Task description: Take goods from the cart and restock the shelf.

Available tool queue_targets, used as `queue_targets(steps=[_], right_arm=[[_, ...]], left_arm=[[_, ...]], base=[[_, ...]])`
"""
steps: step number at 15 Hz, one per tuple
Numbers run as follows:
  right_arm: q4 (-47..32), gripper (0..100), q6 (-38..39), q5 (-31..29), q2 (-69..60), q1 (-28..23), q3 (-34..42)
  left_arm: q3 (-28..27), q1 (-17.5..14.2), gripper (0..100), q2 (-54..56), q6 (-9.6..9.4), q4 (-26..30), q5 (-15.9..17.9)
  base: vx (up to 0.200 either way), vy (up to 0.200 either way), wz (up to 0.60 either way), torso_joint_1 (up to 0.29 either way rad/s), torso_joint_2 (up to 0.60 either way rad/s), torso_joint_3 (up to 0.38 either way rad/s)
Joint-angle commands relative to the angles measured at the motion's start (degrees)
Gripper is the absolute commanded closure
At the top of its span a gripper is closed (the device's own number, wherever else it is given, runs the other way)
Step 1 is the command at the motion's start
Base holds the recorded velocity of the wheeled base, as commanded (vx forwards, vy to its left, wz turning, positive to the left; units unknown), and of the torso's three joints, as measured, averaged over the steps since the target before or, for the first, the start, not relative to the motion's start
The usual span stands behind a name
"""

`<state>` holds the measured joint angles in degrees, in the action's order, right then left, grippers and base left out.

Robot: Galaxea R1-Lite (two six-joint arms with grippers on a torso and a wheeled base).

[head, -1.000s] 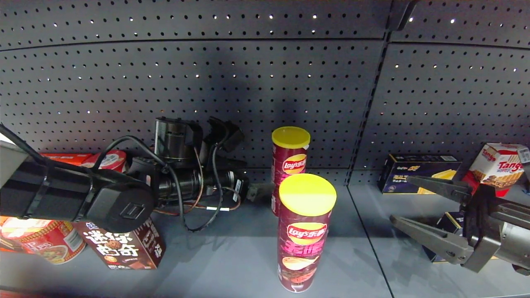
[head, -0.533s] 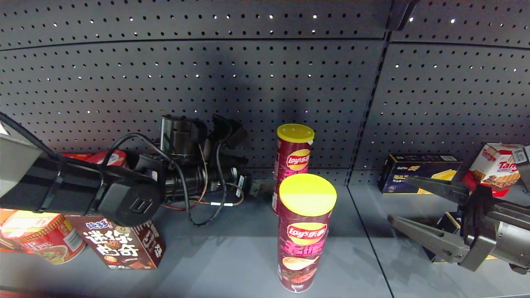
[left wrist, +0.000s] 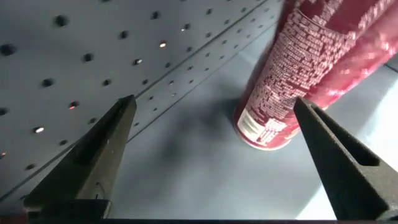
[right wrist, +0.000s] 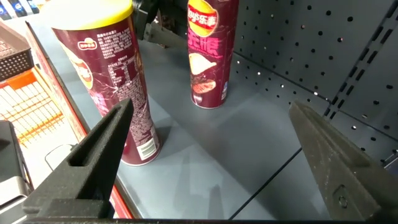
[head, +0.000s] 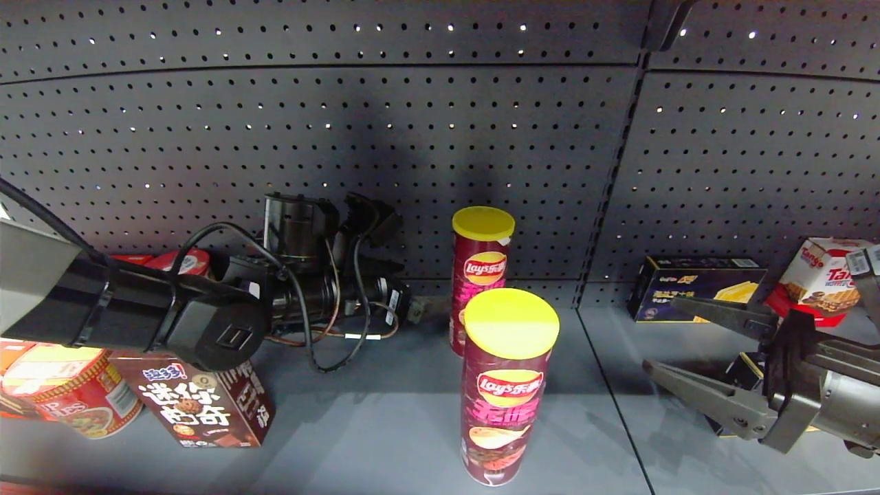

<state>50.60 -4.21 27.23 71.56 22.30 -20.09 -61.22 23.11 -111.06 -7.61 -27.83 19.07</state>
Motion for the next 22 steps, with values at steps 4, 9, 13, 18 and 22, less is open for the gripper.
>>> queue_targets(steps=[4,9,13,18,22], right_arm=[[0.02,0,-0.01,0.01,0.07,-0.06,0.14],[0.02,0,-0.01,0.01,0.16,-0.06,0.23],[0.02,0,-0.01,0.01,0.07,-0.76,0.84],[0.02,0,-0.01,0.01,0.07,-0.76,0.75],[0.02,0,-0.01,0.01,0.07,-0.85,0.75]], left_arm=[[0.49,-0.44,0,0.05,-0.04,-0.03,-0.08],[0.05,-0.53,0,-0.13,-0.04,-0.03,-0.08],[-0.21,-0.53,0,-1.00,-0.04,-0.03,-0.17],[-1.09,-0.26,0,-1.88,-0.04,-0.03,-0.35],[-1.09,0.00,0,-2.32,-0.04,-0.03,-0.35]], base=[[0.000,0.000,0.00,0.000,0.00,0.000],[0.000,0.000,0.00,0.000,0.00,0.000],[0.000,0.000,0.00,0.000,0.00,0.000],[0.000,0.000,0.00,0.000,0.00,0.000],[0.000,0.000,0.00,0.000,0.00,0.000]])
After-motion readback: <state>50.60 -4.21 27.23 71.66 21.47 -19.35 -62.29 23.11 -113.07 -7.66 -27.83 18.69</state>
